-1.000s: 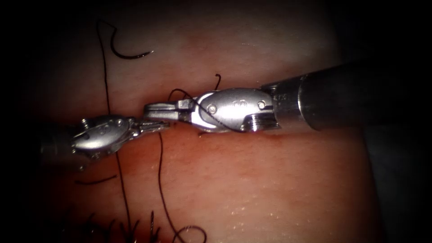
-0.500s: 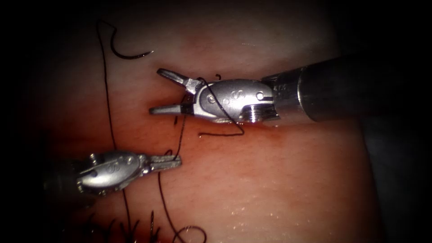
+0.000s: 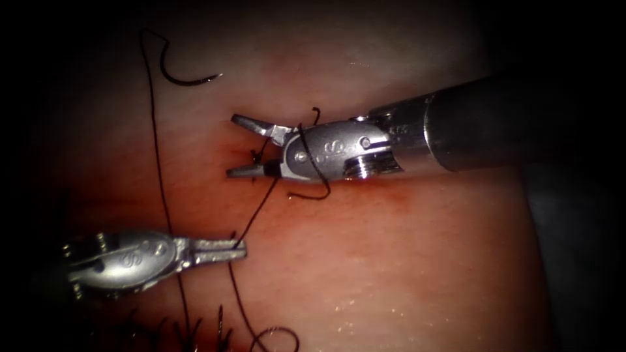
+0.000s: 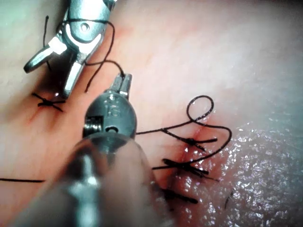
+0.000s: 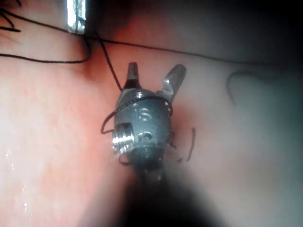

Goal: Wound Closure
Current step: With the left hand loop the suture two times counter-clockwise around the right gripper.

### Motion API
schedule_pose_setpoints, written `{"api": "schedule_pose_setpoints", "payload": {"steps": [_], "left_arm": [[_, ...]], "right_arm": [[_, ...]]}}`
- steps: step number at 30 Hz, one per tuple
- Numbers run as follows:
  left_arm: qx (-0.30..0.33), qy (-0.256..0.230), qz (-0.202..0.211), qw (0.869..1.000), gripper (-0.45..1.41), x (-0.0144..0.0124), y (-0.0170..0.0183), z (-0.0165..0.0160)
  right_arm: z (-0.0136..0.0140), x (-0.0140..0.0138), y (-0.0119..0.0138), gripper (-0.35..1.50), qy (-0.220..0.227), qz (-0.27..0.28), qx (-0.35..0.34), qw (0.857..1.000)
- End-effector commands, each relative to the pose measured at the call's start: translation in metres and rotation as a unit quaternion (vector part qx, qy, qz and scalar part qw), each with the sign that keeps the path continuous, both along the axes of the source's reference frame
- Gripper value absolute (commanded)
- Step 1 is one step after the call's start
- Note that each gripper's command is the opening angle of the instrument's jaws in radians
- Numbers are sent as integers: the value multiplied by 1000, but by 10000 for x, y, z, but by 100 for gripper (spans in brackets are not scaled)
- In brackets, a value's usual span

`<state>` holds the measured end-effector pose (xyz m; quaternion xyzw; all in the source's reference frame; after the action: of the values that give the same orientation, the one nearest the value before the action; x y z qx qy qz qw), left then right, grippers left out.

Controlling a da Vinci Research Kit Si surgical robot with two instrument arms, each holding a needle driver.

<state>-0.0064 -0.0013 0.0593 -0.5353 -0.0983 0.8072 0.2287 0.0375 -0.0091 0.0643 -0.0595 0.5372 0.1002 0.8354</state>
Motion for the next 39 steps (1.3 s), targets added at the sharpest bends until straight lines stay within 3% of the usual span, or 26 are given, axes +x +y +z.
{"api": "schedule_pose_setpoints", "payload": {"steps": [1,6,12,18,23,29,39], "left_arm": [[-3,-2,-7,1000,-45,-1,12,2],[-14,0,-14,1000,-45,5,50,1],[-18,-4,-23,1000,-45,8,93,8],[-17,0,-29,999,-45,-5,121,25],[-9,18,-7,1000,-45,-18,129,58],[-2,37,27,999,-45,-12,120,96],[17,57,36,998,-45,0,115,119]], "right_arm": [[11,5,-11,110,1,-21,3,1000],[19,1,-26,95,10,-47,7,999],[23,-14,-29,90,11,-54,5,998],[18,-10,-34,86,31,-75,10,997],[12,-9,-35,83,85,-77,39,993],[9,-22,-25,71,158,-54,79,983],[4,-25,-4,64,248,-40,118,961]]}}
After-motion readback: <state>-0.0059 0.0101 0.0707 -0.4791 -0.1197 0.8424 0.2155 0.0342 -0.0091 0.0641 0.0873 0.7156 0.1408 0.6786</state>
